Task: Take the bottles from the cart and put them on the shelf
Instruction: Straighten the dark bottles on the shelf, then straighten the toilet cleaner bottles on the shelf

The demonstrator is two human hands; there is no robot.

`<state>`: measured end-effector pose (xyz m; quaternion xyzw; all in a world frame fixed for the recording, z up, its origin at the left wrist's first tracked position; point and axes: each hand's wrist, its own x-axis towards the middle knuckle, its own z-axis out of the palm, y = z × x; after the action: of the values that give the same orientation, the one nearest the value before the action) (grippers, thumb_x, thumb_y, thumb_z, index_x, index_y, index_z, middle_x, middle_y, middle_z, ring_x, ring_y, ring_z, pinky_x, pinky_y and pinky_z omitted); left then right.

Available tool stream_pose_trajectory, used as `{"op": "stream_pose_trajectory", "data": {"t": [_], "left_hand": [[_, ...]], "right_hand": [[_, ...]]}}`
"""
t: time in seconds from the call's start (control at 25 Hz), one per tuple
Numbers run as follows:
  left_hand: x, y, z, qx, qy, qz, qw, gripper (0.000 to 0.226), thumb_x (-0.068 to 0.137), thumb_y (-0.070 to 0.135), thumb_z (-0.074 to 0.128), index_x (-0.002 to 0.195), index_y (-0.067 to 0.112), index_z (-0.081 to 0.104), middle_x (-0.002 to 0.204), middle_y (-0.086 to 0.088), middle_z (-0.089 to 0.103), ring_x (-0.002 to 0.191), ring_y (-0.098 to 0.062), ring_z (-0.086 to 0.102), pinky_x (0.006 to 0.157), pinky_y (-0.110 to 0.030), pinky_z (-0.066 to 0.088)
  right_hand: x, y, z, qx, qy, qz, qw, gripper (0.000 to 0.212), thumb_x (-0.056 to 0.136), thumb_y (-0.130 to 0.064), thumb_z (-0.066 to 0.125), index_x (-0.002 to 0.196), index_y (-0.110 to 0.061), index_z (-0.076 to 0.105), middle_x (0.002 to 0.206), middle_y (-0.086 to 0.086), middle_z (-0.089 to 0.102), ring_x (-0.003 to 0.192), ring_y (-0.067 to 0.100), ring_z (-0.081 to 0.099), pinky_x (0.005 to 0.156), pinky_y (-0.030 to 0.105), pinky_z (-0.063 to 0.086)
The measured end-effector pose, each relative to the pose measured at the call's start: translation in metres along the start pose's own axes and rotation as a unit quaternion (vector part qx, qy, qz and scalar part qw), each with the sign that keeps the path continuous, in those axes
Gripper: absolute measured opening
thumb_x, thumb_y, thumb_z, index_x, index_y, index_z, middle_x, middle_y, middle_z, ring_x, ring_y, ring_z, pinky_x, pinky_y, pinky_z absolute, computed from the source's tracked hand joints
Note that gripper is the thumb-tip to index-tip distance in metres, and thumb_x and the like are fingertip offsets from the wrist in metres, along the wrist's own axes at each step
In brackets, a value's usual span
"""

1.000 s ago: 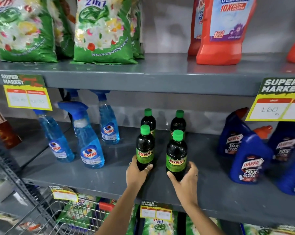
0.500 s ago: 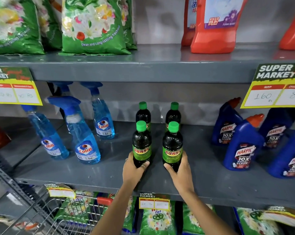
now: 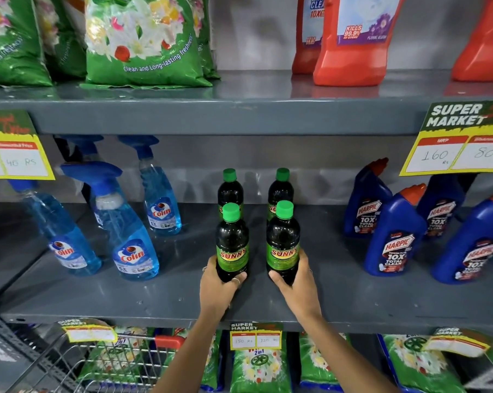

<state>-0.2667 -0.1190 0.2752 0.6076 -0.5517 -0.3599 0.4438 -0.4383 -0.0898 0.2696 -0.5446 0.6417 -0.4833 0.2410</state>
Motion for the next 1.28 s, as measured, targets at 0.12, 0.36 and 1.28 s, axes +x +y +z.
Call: {"op": "stream_pose_trajectory", "data": {"t": [0.12, 0.36, 1.28], "left_hand": [[-0.007, 0.000, 0.002, -0.026, 0.021, 0.072, 0.997, 0.077, 0.068, 0.017, 0.078, 0.132, 0.011, 0.037, 0.133, -0.010, 0.048, 0.122, -0.023, 0.047, 0.099, -0.032, 0.040], [-0.038, 0.016, 0.026, 0.050, 0.213, 0.236, 0.947, 0.039, 0.073, 0.037, 0.057, 0.105, 0.016, 0.048, 0.107, -0.023, 0.057, 0.102, -0.020, 0.044, 0.087, -0.036, 0.047], [-0.130, 0.120, 0.272, -0.025, -0.019, 0.102, 0.994, 0.059, 0.074, 0.014, 0.071, 0.124, 0.011, 0.039, 0.122, -0.002, 0.042, 0.107, -0.012, 0.043, 0.092, -0.022, 0.040]], "right_hand": [[0.000, 0.003, -0.003, 0.045, 0.002, 0.019, 0.999, 0.089, 0.067, -0.032, 0.078, 0.139, -0.022, 0.026, 0.137, 0.000, 0.045, 0.125, 0.016, 0.043, 0.101, 0.035, 0.041], [-0.007, 0.015, -0.047, -0.013, 0.196, -0.032, 0.980, 0.041, 0.077, 0.001, 0.064, 0.115, -0.009, 0.050, 0.104, 0.007, 0.059, 0.087, 0.024, 0.056, 0.067, 0.030, 0.048], [0.014, 0.128, -0.276, -0.078, 0.284, 0.086, 0.952, 0.067, 0.068, -0.016, 0.079, 0.116, 0.006, 0.038, 0.117, 0.028, 0.043, 0.108, 0.044, 0.048, 0.082, 0.052, 0.049]]}}
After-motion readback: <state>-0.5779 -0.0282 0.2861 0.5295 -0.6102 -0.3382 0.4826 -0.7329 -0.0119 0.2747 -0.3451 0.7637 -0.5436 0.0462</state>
